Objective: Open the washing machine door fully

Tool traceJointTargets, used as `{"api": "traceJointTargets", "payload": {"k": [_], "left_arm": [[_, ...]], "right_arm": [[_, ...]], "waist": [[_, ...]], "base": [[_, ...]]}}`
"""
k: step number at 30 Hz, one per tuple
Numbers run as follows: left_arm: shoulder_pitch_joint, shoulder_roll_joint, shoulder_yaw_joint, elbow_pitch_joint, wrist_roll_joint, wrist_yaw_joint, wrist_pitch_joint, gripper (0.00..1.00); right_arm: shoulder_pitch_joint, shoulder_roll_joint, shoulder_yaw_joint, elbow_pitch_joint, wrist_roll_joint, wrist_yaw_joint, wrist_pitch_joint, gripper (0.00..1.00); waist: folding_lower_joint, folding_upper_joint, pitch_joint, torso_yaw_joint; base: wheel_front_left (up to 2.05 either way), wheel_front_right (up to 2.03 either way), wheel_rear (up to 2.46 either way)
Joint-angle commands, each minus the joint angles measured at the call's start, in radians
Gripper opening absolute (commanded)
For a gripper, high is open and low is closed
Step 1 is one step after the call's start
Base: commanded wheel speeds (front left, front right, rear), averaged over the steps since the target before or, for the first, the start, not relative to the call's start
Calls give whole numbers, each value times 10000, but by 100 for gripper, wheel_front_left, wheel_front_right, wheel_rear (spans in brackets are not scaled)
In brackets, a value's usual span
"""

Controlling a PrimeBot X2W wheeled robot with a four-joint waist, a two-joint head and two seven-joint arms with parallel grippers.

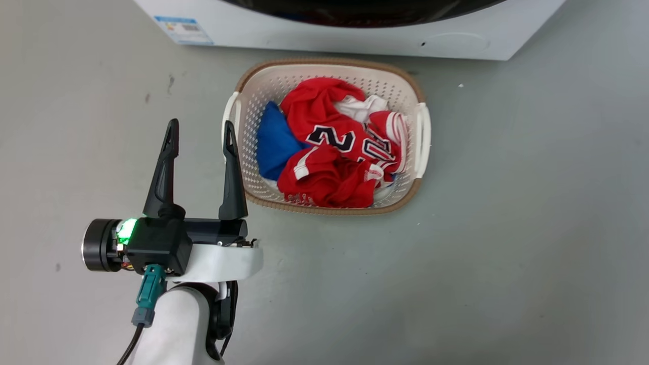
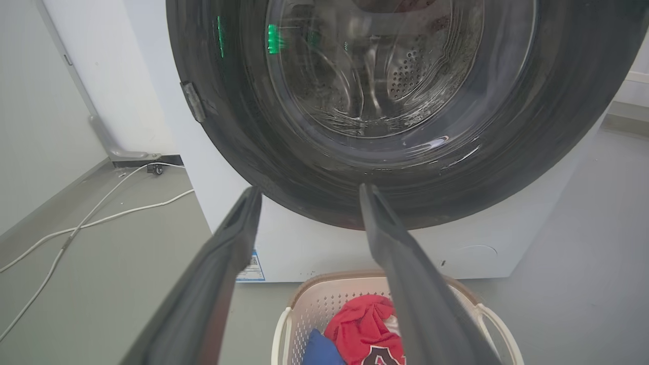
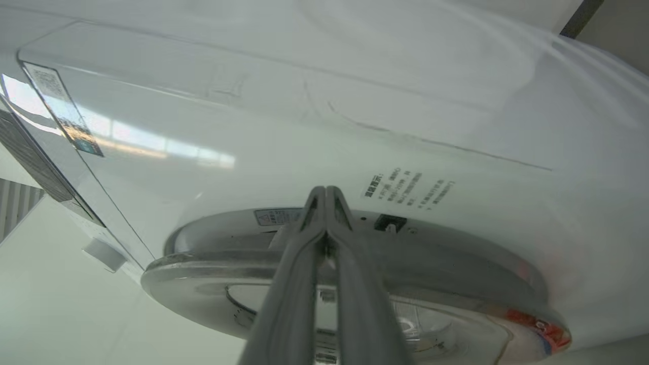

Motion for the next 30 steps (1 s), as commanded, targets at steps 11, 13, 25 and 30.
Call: {"api": "traceJointTargets", "payload": {"k": [11, 13, 25, 30], "left_arm": [[-436, -10, -194, -82, -173, 204, -24, 100], [-438, -10, -236, -69, -208, 214, -24, 100], [-368, -10, -380, 23, -388, 396, -24, 100], [-205, -8, -283, 81, -431, 386, -24, 100]], "right_arm": [[-1575, -237, 1203, 810, -811, 4, 936, 0], [-1738, -152, 1411, 894, -826, 4, 1214, 0], [-1620, -155, 2118, 965, -934, 14, 2330, 0], [-1157, -89, 2333, 703, -862, 14, 2693, 0]], "waist": [[-2, 0, 586, 469], [-2, 0, 600, 518], [-2, 0, 505, 665], [-2, 0, 216, 579]], "base": [[0, 0, 0], [0, 0, 0], [0, 0, 0], [0, 0, 0]]}}
